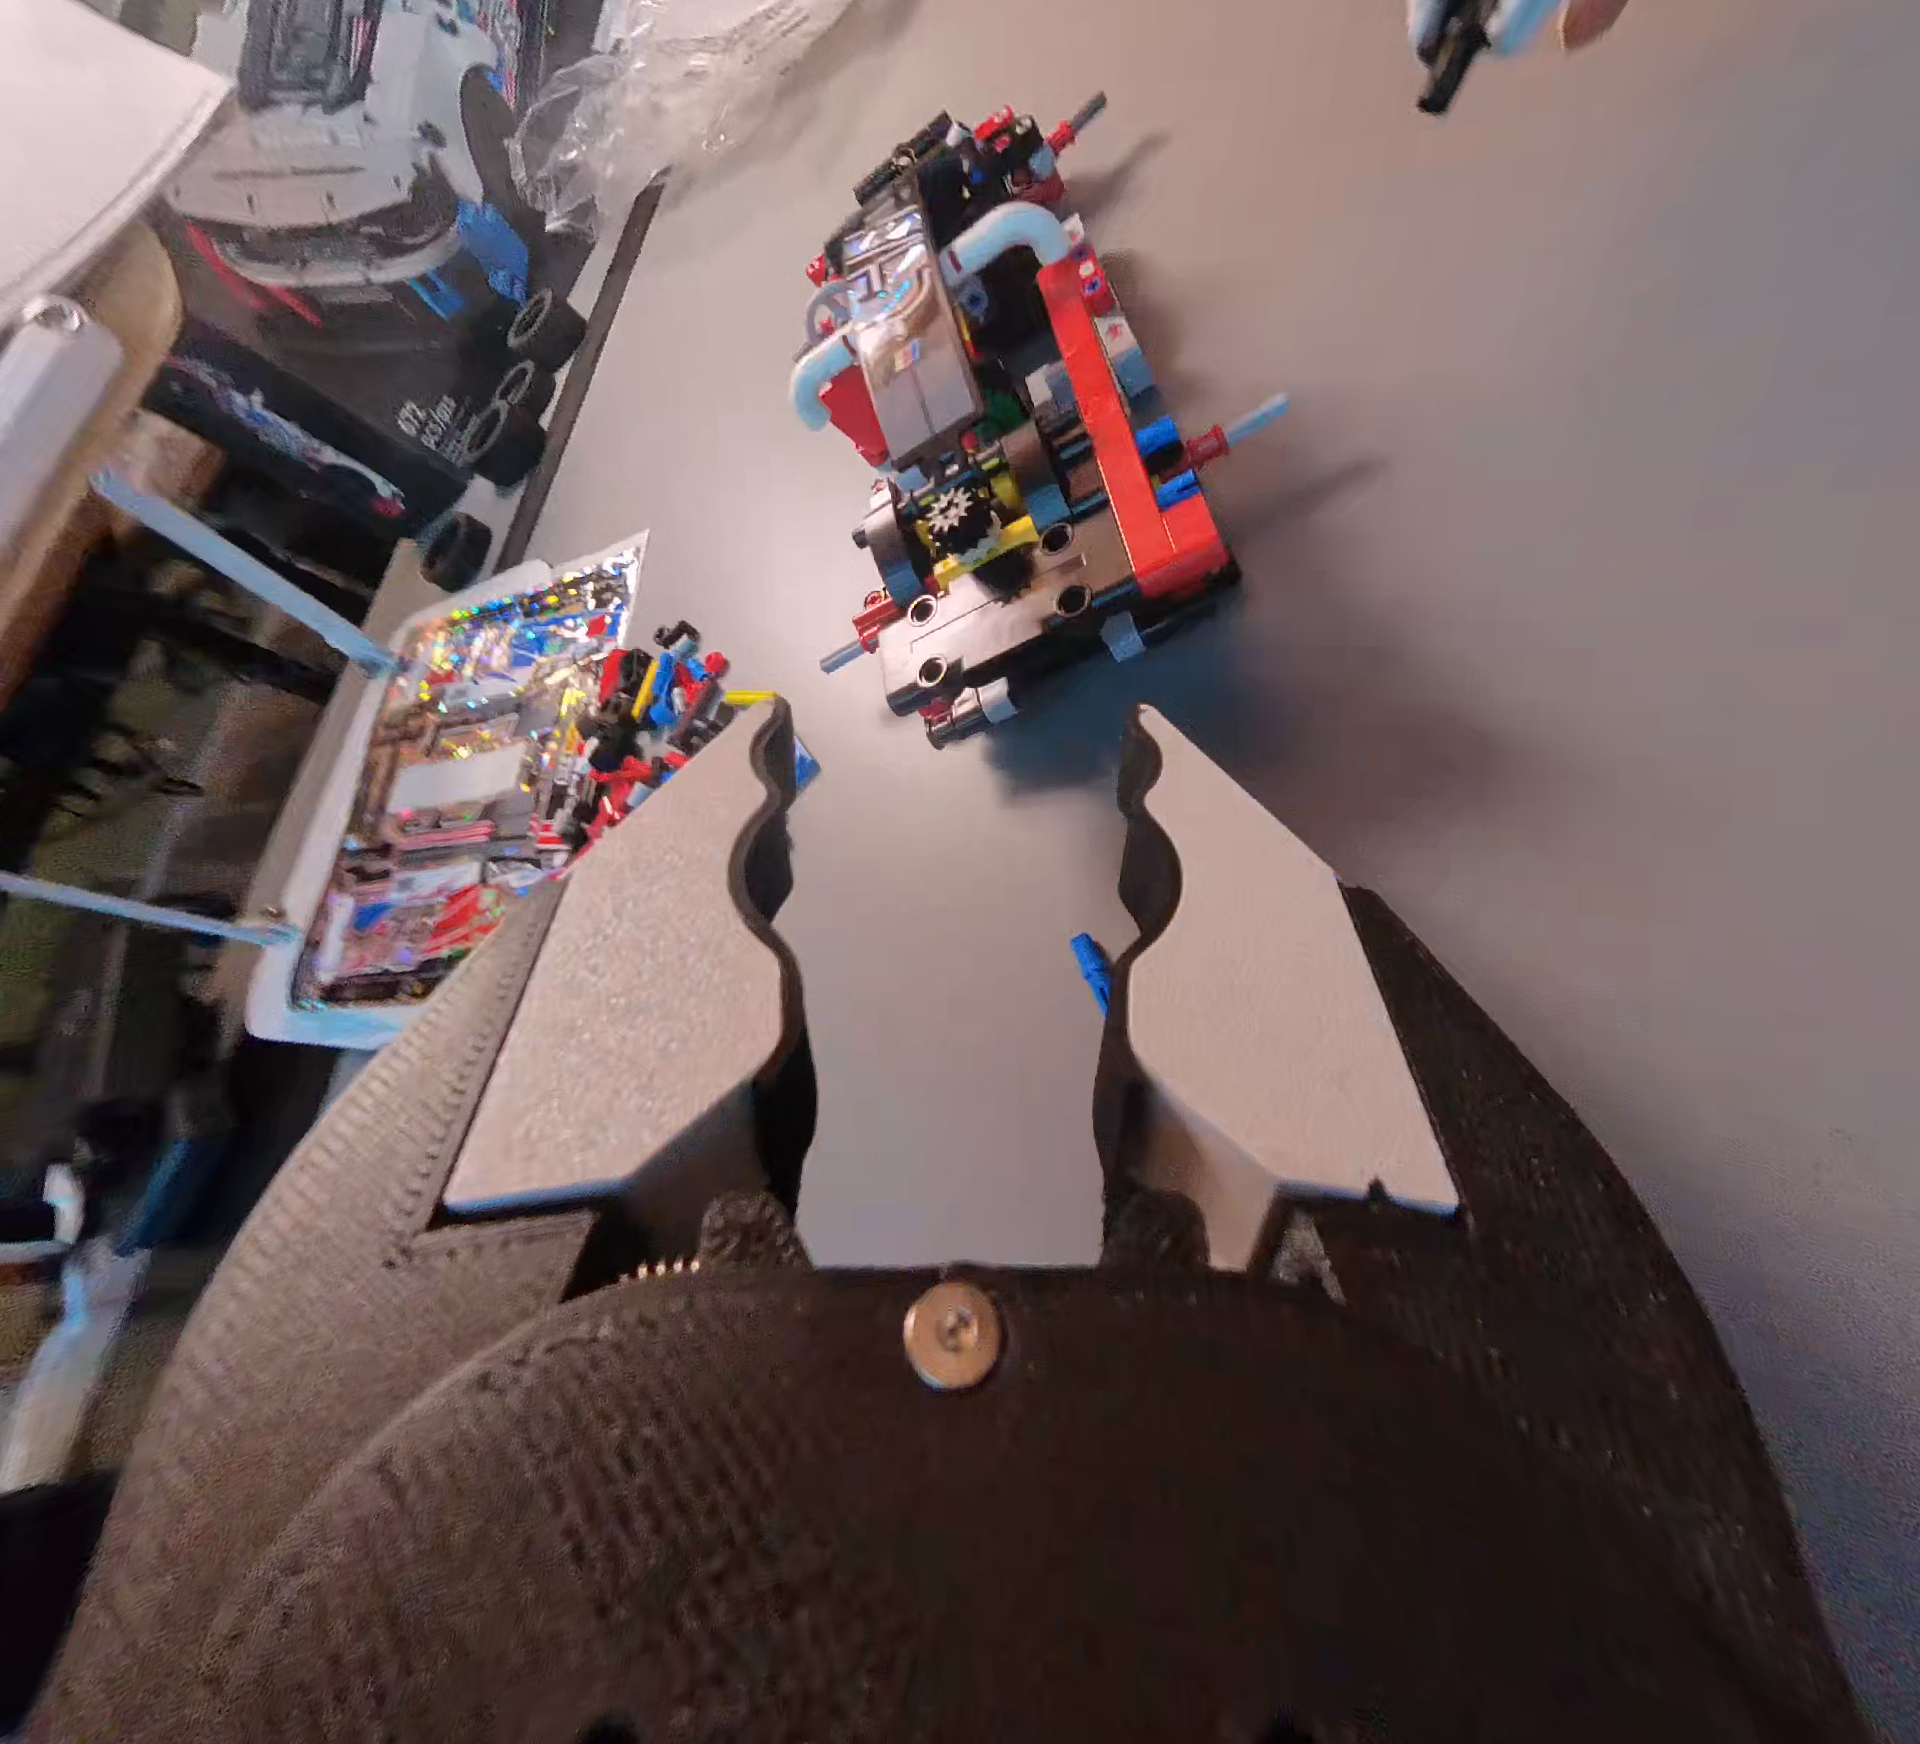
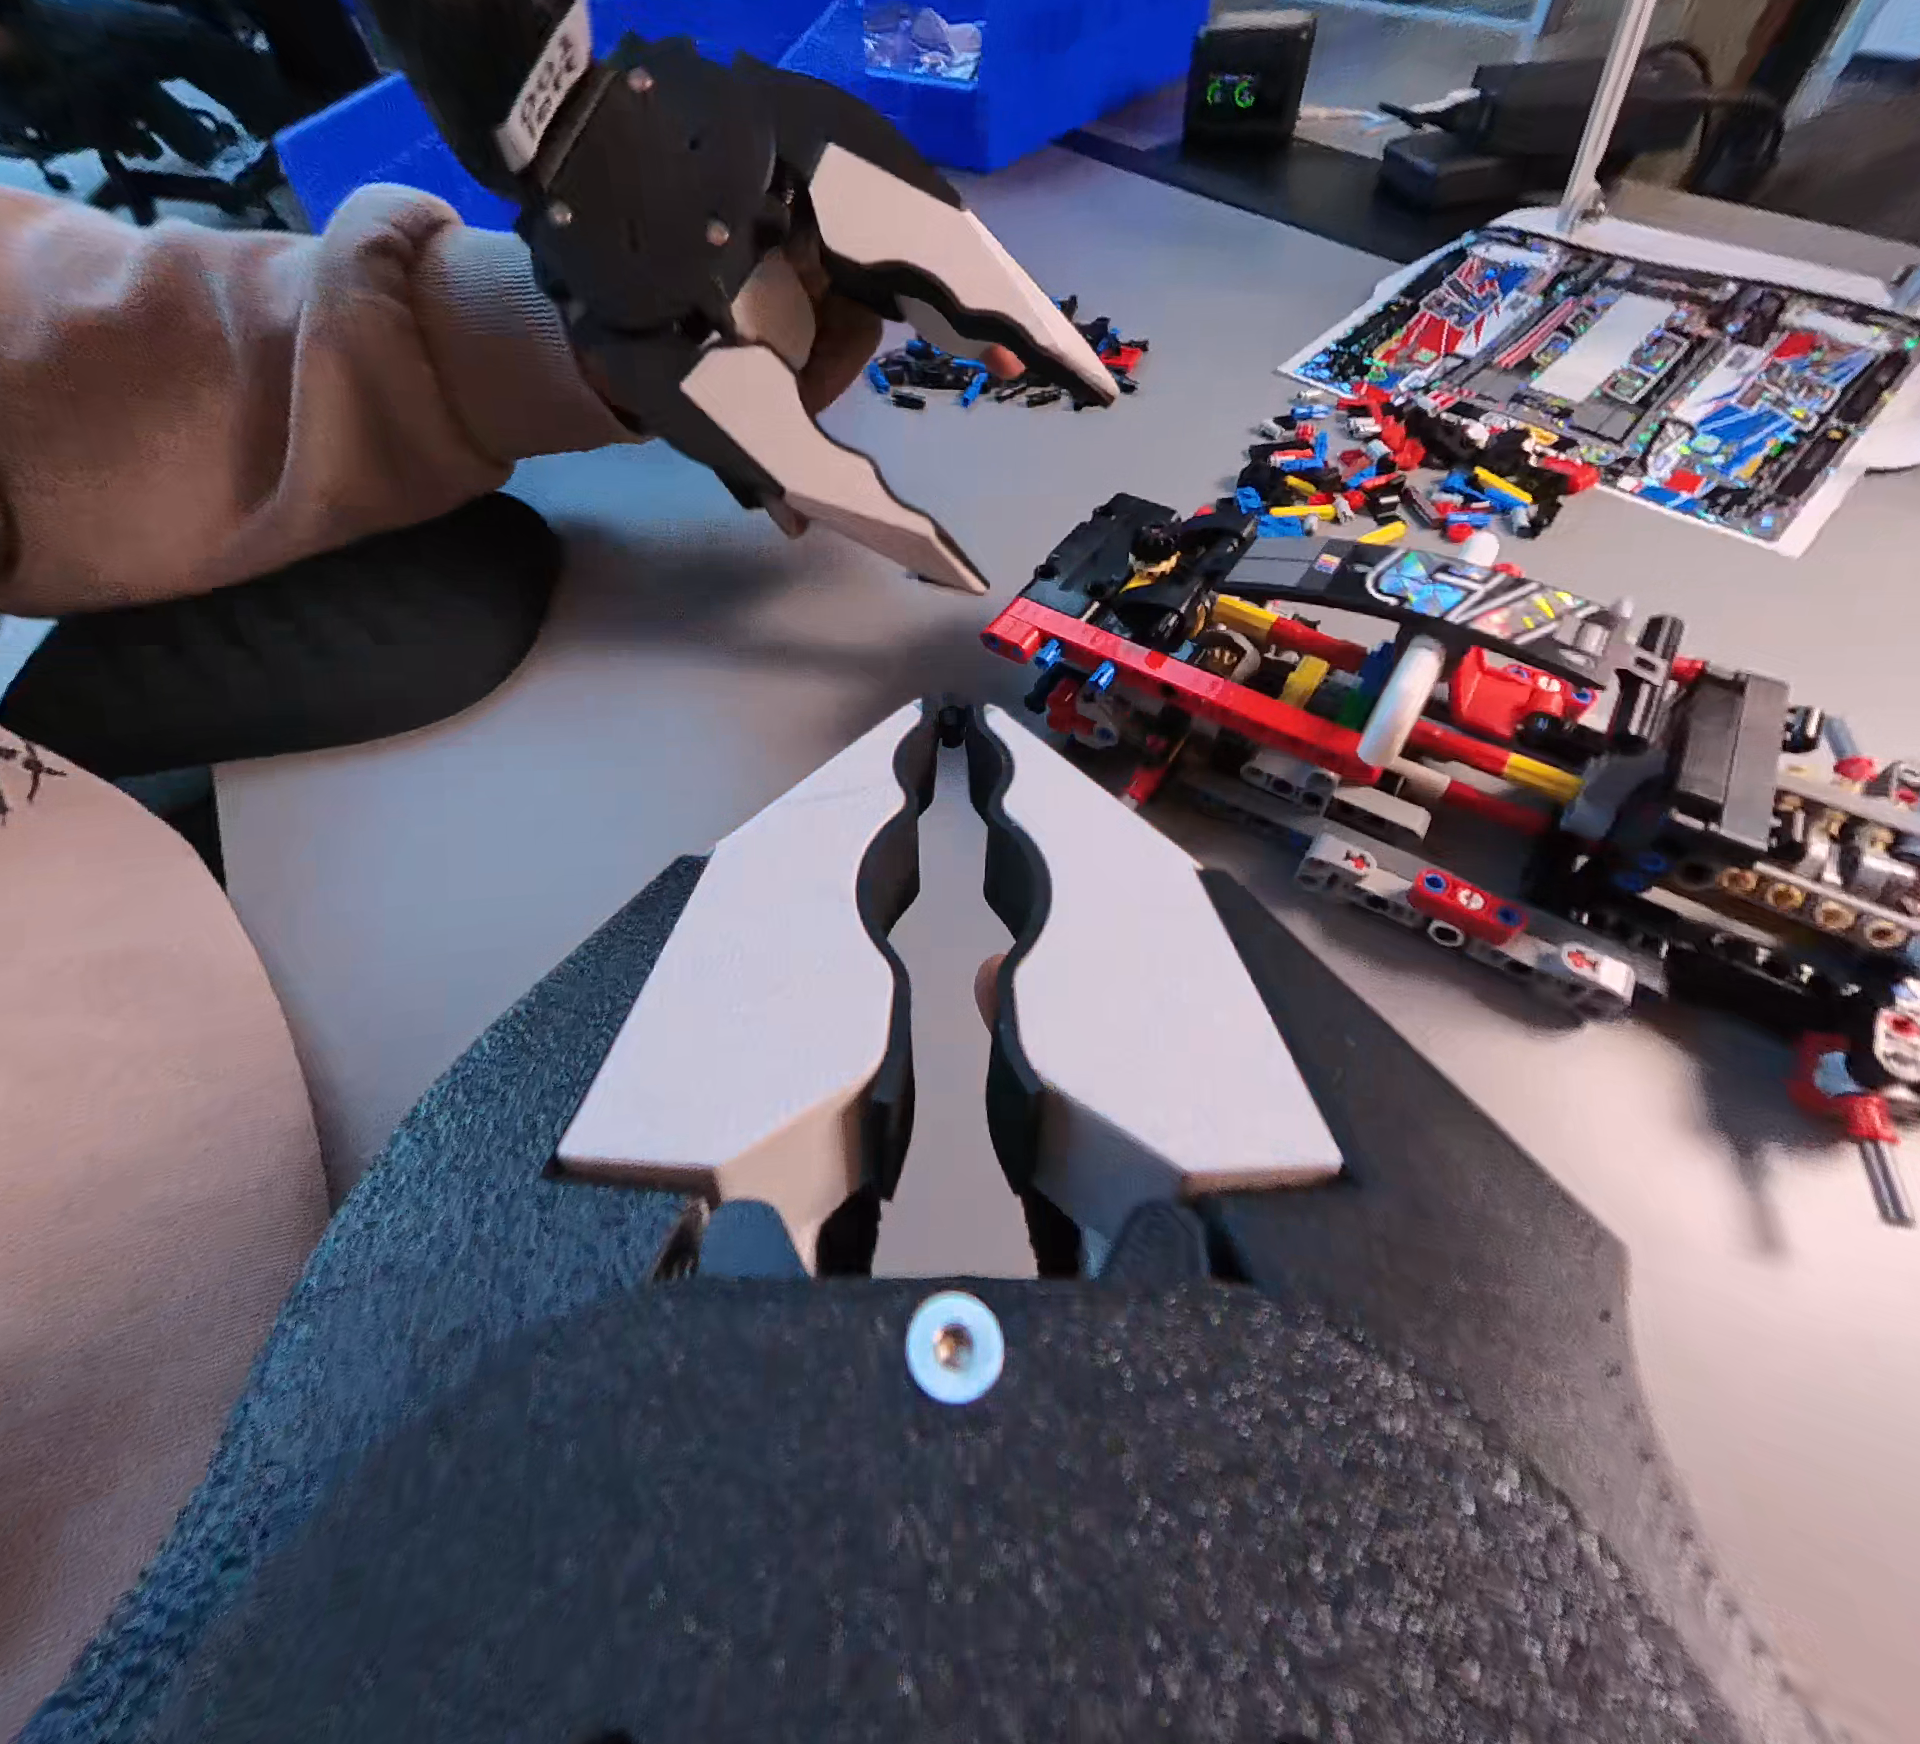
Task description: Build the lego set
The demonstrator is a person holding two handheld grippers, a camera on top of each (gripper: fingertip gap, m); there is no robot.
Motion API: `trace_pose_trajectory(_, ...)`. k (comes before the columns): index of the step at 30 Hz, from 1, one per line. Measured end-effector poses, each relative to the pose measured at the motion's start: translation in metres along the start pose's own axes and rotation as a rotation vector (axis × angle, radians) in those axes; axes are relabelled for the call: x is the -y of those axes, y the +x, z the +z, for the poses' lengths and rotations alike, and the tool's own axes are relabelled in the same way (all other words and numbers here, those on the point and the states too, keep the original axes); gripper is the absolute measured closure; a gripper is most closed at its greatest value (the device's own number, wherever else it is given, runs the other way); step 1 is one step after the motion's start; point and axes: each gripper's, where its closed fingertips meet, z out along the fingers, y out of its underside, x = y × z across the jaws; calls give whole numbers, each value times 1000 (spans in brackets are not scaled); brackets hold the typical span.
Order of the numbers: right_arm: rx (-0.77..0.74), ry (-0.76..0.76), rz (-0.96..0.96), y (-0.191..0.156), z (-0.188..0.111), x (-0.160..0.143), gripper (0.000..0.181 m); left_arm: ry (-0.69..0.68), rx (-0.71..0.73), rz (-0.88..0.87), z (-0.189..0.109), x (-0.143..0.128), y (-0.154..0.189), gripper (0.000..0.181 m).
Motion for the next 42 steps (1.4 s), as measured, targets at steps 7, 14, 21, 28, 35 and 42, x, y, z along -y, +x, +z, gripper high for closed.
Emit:
trace_pose_trajectory(7,-36,-11,113,5,3,-11,179,-13,99,415,35,2,8,137)
trace_pose_trajectory(14,-28,-27,85,7,2,-14,179,23,151,402,33,11,8,162)
trace_pose_trajectory(21,-78,-57,79,22,4,-18,179,50,129,235,32,17,7,163)
trace_pose_trajectory(28,-191,-180,103,61,0,-37,179,84,110,104,32,19,3,163)
trace_pose_trajectory(35,-178,-241,142,82,19,-46,179,122,59,-138,30,20,-5,163)
trace_pose_trajectory(42,-124,-97,85,87,29,-13,179,144,-19,-514,31,24,-11,163)
